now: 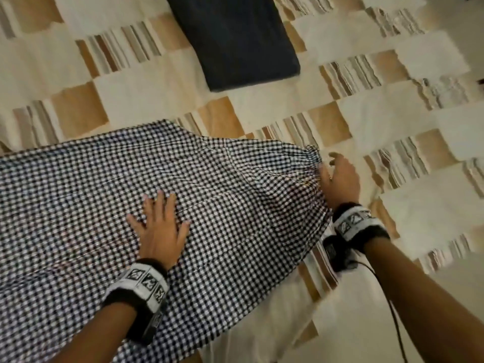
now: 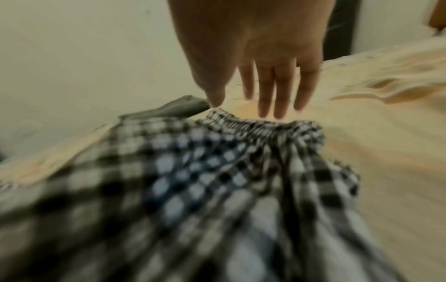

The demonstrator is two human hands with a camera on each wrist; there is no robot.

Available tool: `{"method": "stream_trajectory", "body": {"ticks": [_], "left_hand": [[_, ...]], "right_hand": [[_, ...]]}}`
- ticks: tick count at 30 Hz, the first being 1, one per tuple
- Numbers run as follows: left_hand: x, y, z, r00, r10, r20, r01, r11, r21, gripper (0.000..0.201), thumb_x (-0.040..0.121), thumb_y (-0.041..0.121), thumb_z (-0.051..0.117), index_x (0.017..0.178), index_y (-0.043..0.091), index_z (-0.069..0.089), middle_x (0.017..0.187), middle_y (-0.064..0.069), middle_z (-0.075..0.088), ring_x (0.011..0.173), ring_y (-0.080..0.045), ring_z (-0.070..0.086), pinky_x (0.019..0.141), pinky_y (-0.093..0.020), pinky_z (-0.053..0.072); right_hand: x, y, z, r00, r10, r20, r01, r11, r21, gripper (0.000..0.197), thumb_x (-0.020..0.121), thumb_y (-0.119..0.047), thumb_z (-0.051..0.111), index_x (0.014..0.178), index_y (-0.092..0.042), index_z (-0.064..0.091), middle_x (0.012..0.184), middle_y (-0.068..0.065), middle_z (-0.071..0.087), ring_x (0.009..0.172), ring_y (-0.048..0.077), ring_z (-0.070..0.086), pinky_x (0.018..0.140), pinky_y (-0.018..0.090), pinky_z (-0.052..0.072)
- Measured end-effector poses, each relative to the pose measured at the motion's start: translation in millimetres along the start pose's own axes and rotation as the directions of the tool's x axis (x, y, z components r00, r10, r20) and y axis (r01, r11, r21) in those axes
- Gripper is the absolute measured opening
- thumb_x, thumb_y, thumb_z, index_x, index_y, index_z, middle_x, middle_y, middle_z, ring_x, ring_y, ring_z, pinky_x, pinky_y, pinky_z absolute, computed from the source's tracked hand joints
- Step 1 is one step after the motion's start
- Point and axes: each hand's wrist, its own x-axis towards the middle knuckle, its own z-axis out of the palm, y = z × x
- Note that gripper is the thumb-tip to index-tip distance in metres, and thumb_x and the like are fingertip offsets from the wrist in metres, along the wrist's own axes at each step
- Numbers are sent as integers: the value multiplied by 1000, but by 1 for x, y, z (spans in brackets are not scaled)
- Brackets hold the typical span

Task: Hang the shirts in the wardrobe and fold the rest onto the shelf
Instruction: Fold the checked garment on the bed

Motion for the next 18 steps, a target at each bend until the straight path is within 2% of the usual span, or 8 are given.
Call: {"method": "stream_trajectory", "body": {"ticks": [2, 3, 5, 7, 9, 13, 16, 18], "left_hand": [[12, 53, 2, 993, 111, 28, -112, 993, 22, 67, 96, 47, 31, 151, 20, 2, 158, -5, -3, 144, -30, -12, 108, -62, -10], [18, 75, 5, 986, 156, 54, -158, 986, 46, 68, 96, 49, 28, 151, 21, -1, 158, -4, -6, 144, -29, -13, 108, -62, -9], [29, 112, 11, 968, 226, 109, -235, 969, 81, 71, 95, 55, 24, 150, 20, -4, 158, -4, -13, 144, -30, -15, 108, -63, -7], [39, 137, 17, 953, 264, 147, -281, 954, 104, 79, 92, 61, 22, 150, 16, -6, 157, -5, -17, 143, -32, -17, 107, -65, -6], [48, 148, 24, 949, 253, 189, -281, 950, 138, 89, 87, 69, 22, 149, 14, -11, 155, -4, -22, 142, -33, -20, 106, -68, -4], [59, 145, 32, 935, 218, 280, -282, 936, 212, 104, 76, 82, 20, 146, 18, -22, 149, 0, -33, 139, -37, -26, 104, -72, -3], [60, 147, 31, 935, 197, 296, -271, 933, 235, 104, 76, 82, 20, 144, 17, -25, 152, -2, -31, 138, -38, -26, 103, -72, -4], [59, 149, 29, 934, 206, 293, -279, 932, 232, 104, 73, 84, 15, 138, 18, -32, 149, -3, -35, 137, -38, -29, 102, -72, -6]], "right_hand": [[30, 18, 3, 967, 159, 200, -171, 984, 44, 52, 93, -43, 51, 123, -1, 49, 117, 19, 60, 107, 34, 55, 85, 35, 40], [39, 21, 6, 939, 180, 294, -205, 977, 54, 53, 93, -46, 51, 118, 0, 52, 114, 17, 60, 105, 33, 55, 80, 31, 38], [47, 21, 14, 924, 120, 362, -172, 978, 115, 48, 93, -48, 50, 102, -1, 58, 100, 13, 59, 95, 28, 55, 69, 29, 36], [51, 19, 14, 931, 37, 362, -140, 955, 260, 44, 95, -45, 48, 93, -3, 59, 91, 9, 57, 86, 23, 53, 64, 28, 36], [56, 24, 10, 933, -13, 359, -120, 930, 346, 41, 96, -41, 47, 107, -3, 60, 97, 6, 58, 92, 21, 54, 74, 27, 37], [63, 39, 8, 959, -19, 282, -54, 967, 249, 40, 95, -34, 52, 111, 2, 59, 110, 19, 63, 105, 32, 57, 74, 29, 36], [62, 32, 11, 960, 36, 278, -94, 976, 196, 51, 95, -38, 51, 125, 2, 48, 124, 21, 56, 114, 34, 52, 88, 33, 38], [52, 20, 4, 991, 13, 136, -30, 992, 124, 54, 94, -43, 49, 131, -4, 42, 127, 18, 51, 117, 33, 47, 94, 39, 37]]}}
